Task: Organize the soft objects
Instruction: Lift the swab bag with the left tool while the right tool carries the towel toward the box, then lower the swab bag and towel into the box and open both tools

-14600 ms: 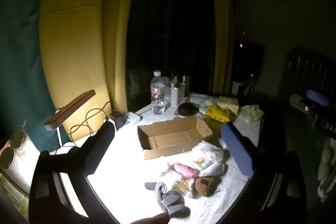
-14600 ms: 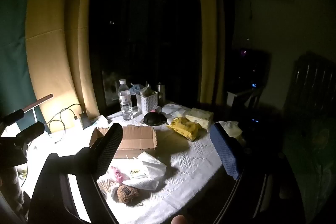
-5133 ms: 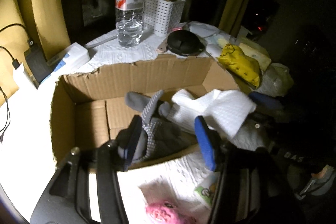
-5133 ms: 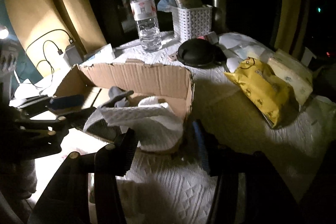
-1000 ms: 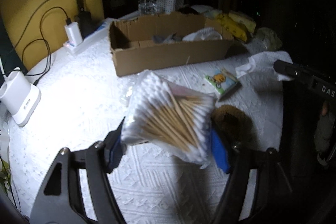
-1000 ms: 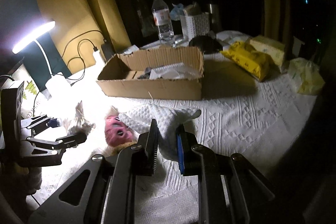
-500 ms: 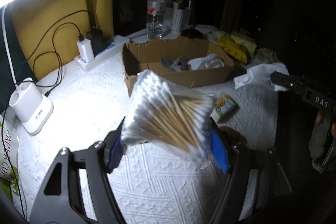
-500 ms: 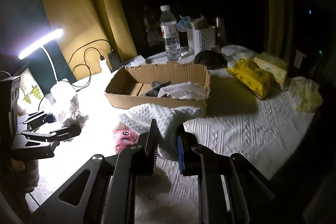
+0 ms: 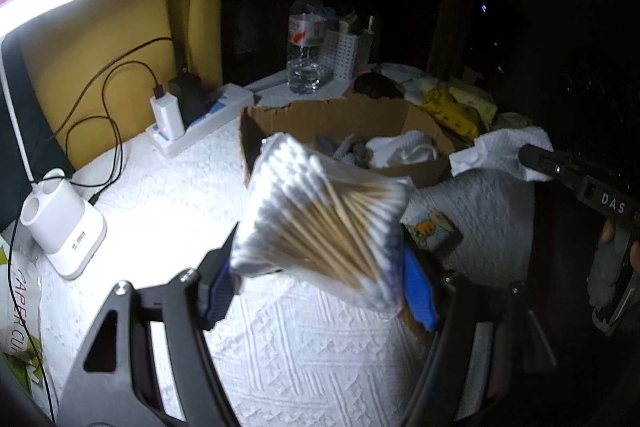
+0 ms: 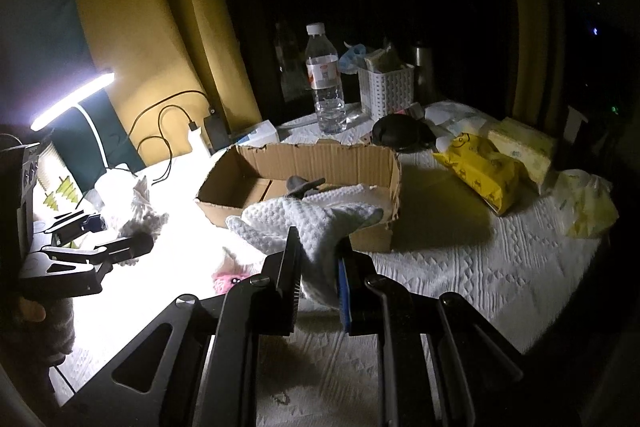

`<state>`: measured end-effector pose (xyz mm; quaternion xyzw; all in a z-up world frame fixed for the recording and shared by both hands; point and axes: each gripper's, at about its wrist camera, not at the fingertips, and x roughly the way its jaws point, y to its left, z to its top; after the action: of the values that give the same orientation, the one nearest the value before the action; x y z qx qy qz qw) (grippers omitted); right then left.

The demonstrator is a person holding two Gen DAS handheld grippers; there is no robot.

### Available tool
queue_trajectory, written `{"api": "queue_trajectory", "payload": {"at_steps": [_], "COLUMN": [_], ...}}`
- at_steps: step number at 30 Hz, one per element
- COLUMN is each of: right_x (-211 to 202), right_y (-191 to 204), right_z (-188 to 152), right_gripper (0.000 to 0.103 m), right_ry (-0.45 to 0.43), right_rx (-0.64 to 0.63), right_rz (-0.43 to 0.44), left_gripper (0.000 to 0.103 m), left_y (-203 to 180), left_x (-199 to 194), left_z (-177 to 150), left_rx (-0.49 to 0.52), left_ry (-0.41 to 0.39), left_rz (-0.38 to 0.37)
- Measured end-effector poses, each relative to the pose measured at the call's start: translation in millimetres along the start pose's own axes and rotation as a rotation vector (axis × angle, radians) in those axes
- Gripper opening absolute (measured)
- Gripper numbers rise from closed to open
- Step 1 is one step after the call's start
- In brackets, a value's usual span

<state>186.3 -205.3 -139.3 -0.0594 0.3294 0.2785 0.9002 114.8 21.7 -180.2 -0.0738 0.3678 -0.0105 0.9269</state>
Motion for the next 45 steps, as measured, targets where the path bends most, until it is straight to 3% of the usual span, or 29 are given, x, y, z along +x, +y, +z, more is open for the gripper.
{"api": "queue_trajectory", "payload": {"at_steps": [23,45], "right_x": [40.9,123.7], "right_y": [-29.8,-54.4], "right_z": [36.6,44.8], "right_gripper": [0.017,0.017], "right_ry": [-0.015,0.055], "right_rx": [-0.002,0.016], "right_rz": [0.039,0.104], "left_gripper": [0.071,0.072], "left_y": [-8.3,-25.6], "left_x": [42.2,127.5], "left_z": [53.7,79.5], "left_rx": [0.003,0.013], "left_ry": [-0.012,0.064], "left_rz": [0.027,0.011]}}
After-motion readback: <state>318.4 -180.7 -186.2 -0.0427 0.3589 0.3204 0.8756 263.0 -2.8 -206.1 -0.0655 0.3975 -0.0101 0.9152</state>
